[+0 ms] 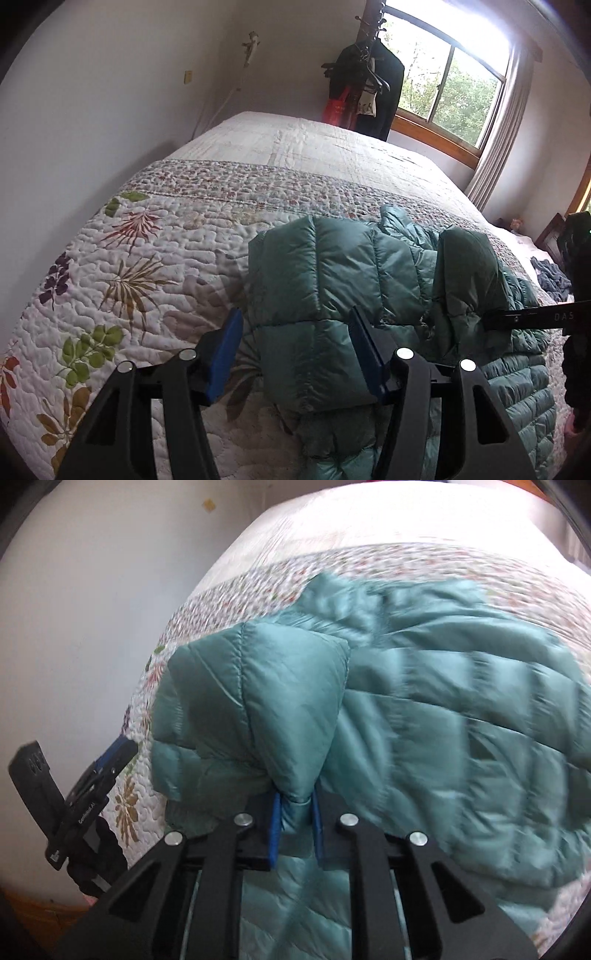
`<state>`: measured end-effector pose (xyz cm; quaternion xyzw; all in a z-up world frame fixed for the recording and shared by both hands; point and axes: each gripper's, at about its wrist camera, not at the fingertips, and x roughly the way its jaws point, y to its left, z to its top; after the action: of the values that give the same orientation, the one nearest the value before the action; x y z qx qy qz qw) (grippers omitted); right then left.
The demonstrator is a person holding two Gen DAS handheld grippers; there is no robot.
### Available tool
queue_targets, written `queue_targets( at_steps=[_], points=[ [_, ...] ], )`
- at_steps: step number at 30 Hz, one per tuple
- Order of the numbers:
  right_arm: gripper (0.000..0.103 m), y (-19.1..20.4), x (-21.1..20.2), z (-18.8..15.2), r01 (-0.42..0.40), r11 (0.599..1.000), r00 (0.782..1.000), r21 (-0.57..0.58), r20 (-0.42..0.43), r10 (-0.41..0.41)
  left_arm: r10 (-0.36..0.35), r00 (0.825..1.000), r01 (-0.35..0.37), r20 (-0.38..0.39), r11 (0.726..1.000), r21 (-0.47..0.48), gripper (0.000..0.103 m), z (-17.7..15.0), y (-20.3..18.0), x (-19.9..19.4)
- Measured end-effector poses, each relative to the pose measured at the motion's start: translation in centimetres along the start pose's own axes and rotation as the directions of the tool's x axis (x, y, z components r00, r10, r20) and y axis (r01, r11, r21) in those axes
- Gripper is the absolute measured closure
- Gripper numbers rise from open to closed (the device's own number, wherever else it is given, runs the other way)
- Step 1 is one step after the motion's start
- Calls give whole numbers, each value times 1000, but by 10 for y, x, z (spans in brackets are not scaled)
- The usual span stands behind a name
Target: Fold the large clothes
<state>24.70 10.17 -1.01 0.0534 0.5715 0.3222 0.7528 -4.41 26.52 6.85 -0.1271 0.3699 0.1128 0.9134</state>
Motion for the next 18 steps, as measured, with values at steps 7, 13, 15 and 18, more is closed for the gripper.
queue_targets(
  at_steps=[7, 13, 15, 18],
  points=[
    [90, -41, -29, -9, -38, 996, 998, 80, 56, 34, -56, 997, 59, -61, 997, 49, 39, 9, -37, 12],
    [85, -68, -8, -17, -29, 990, 999, 135, 17, 27, -88, 984, 94, -157, 995, 31, 39, 9, -53, 60],
    [81, -72, -7, -18, -34, 989, 999, 145, 13, 32, -76, 981, 83, -181, 996, 28, 39, 3, -52, 74],
    [69, -71, -19, -20, 9, 990, 999, 141, 33, -14, -73, 980, 81, -183, 996, 36, 39, 0, -49, 78]
  ],
)
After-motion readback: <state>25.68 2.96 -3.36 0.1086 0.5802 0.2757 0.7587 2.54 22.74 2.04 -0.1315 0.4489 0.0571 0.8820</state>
